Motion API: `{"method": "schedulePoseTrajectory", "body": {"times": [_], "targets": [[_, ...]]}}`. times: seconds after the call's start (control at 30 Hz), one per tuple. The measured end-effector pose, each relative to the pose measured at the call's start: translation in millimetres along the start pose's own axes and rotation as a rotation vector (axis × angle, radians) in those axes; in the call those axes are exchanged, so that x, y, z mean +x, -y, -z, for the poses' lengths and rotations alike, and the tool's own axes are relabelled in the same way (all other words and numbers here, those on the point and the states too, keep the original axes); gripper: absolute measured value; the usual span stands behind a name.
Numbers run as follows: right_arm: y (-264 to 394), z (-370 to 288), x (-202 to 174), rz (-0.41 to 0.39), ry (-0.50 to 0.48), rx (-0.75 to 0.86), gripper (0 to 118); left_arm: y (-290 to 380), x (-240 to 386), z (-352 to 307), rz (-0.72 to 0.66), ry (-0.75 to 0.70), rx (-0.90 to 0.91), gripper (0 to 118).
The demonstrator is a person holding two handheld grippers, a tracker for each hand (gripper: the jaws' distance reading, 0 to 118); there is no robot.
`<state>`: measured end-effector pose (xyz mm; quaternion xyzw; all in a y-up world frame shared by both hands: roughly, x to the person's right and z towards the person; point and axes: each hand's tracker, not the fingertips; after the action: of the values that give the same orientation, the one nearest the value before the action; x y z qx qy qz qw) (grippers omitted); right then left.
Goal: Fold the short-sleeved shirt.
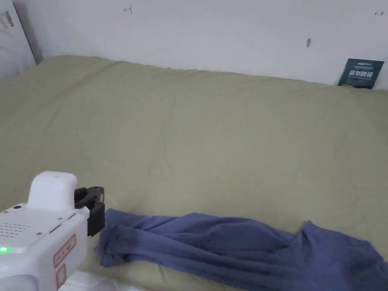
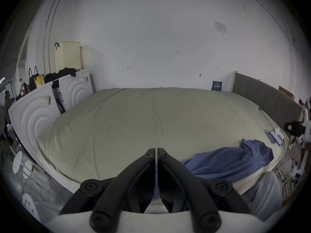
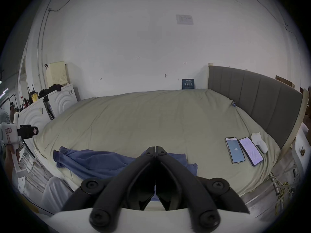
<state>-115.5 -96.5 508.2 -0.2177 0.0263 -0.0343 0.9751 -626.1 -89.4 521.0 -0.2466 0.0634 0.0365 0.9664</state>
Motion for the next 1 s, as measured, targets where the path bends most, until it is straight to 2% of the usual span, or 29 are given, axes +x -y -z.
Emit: {"method": "schedulePoseTrajectory", "body": {"times": [0.13,0.23,0.37,0.53,0.6,0.73,0.77,0.8,0.83,0.87,0.93,1.0], "targets": [[3.1,-13.0,-15.2,-0.039,0.058,0.05,0,6.1,-28.6,0.8,-0.107,0.002,0.033,0],[4.4,-18.1,-23.7,-0.044,0.074,0.054,0,7.1,-54.9,14.3,-0.174,0.057,-0.018,0],[7.4,-17.2,-34.2,-0.039,0.08,0.035,0,9.4,-90.7,54.5,-0.344,0.29,-0.23,0],[8.1,-7.4,-46.5,-0.049,0.064,-0.007,0,23.5,-119.6,120.0,-0.51,0.47,-0.493,0],[9.0,-4.2,-50.5,-0.056,0.069,-0.012,0,27.8,-126.6,140.3,-0.506,0.519,-0.55,0],[5.6,0.9,-56.5,-0.062,0.074,-0.021,0,30.4,-136.4,164.4,-0.515,0.494,-0.568,0],[4.5,3.2,-57.2,-0.062,0.074,-0.027,0,31.0,-138.4,168.3,-0.524,0.501,-0.579,5],[3.3,4.7,-57.2,-0.064,0.068,-0.03,0,31.2,-138.9,172.2,-0.524,0.516,-0.593,20],[2.9,6.3,-57.7,-0.064,0.069,-0.031,0,31.4,-138.4,177.0,-0.521,0.537,-0.612,59],[2.7,7.9,-58.0,-0.063,0.069,-0.035,0,32.5,-137.2,181.0,-0.486,0.554,-0.628,118],[3.1,9.4,-58.1,-0.056,0.062,-0.043,0,39.2,-136.2,188.2,-0.494,0.609,-0.67,116],[4.4,10.6,-58.1,-0.051,0.06,-0.05,0,44.4,-128.8,198.2,-0.513,0.596,-0.678,116]]}}
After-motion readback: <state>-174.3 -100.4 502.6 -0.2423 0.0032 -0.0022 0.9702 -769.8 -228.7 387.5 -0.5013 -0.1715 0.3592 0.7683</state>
